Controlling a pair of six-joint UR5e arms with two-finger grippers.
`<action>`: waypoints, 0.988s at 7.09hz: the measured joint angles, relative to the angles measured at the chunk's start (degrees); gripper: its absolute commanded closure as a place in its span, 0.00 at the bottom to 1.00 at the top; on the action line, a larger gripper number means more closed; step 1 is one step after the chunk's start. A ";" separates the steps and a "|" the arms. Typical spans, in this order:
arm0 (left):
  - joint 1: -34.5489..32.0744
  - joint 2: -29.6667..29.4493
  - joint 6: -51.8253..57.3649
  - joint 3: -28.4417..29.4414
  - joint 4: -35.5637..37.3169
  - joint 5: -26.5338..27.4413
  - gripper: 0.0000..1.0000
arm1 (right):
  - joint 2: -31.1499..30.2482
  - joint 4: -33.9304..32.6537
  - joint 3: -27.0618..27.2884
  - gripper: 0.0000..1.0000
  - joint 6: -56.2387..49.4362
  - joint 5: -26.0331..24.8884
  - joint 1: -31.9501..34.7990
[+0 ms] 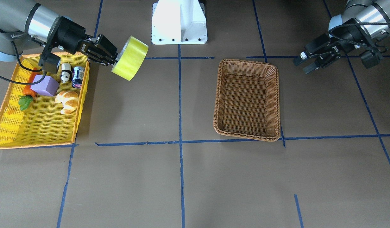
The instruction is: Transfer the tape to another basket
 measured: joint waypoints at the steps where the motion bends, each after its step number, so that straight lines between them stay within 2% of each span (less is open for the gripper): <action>1: 2.30 -1.04 -8.49 -0.17 -5.84 1.78 0.00 | -0.08 3.18 0.05 0.98 1.66 -2.22 -2.39; 3: 4.78 -6.19 -25.12 -0.72 -12.58 4.12 0.00 | -0.02 9.40 0.14 0.98 4.02 -7.18 -8.24; 5: 12.55 -8.79 -33.36 -2.55 -16.82 14.27 0.00 | 0.72 13.24 0.13 0.98 4.68 -9.80 -14.10; 7: 19.47 -9.95 -36.40 -3.12 -19.79 22.95 0.00 | 1.33 14.15 0.39 0.97 4.70 -10.17 -16.40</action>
